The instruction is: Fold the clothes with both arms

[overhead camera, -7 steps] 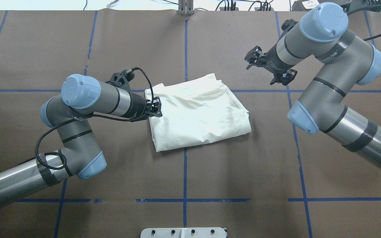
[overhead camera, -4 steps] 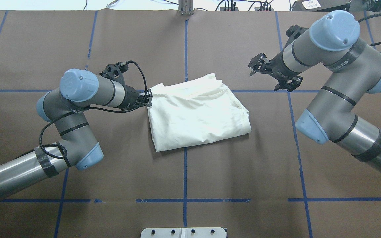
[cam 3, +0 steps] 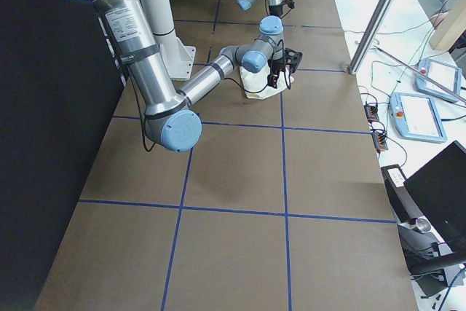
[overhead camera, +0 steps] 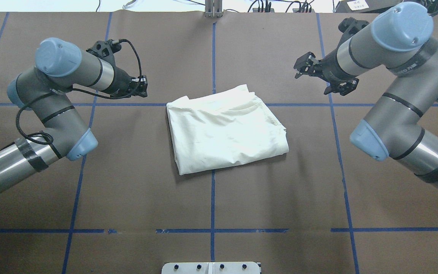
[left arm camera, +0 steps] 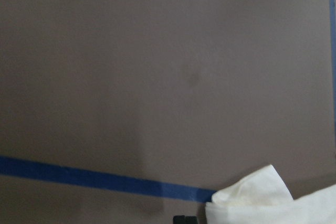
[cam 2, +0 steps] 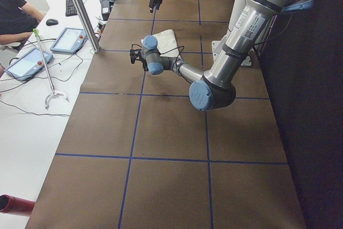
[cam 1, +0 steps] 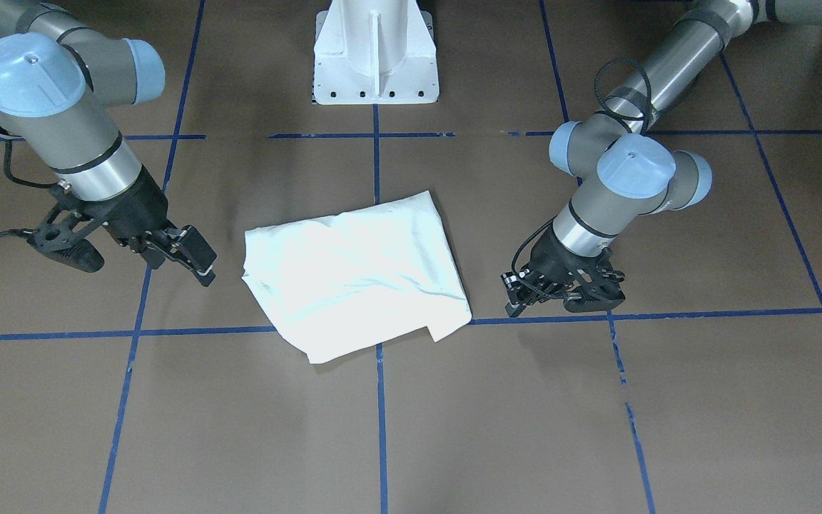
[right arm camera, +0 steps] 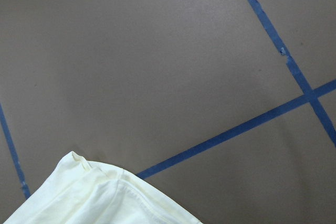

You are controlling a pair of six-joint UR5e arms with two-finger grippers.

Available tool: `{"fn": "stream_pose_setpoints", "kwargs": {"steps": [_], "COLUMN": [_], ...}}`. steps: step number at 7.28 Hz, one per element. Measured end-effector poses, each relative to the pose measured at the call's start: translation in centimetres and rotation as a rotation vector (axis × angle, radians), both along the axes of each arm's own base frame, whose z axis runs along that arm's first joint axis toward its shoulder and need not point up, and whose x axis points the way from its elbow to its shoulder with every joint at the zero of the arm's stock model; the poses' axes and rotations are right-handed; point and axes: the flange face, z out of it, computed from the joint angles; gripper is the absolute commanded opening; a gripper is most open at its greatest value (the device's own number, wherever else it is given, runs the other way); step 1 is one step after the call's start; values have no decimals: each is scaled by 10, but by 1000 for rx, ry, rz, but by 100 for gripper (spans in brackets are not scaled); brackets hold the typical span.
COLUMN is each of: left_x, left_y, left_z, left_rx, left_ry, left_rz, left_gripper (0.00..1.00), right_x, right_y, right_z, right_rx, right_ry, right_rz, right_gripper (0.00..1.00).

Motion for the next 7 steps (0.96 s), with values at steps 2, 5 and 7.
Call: {"fn": "stream_pose_setpoints", "kwargs": {"steps": [2,5,7], "left_x": [-79,-289,-442], "left_y": [-31,-67,-78], "left_z": [12,116,158], "left_rx": [86,357,357], "left_ry": [-23,-271,-492], "left_rz": [8,53,123], "left_gripper": [0,0,51], "right_x": [78,234,314], "right_y": [-30,-57,-32], "right_z": [34,115,186], "right_rx": [107,218,223], "right_ry": [89,300,349], "right_rz": [-29,-211,-315], "right_gripper": [100,100,100]}}
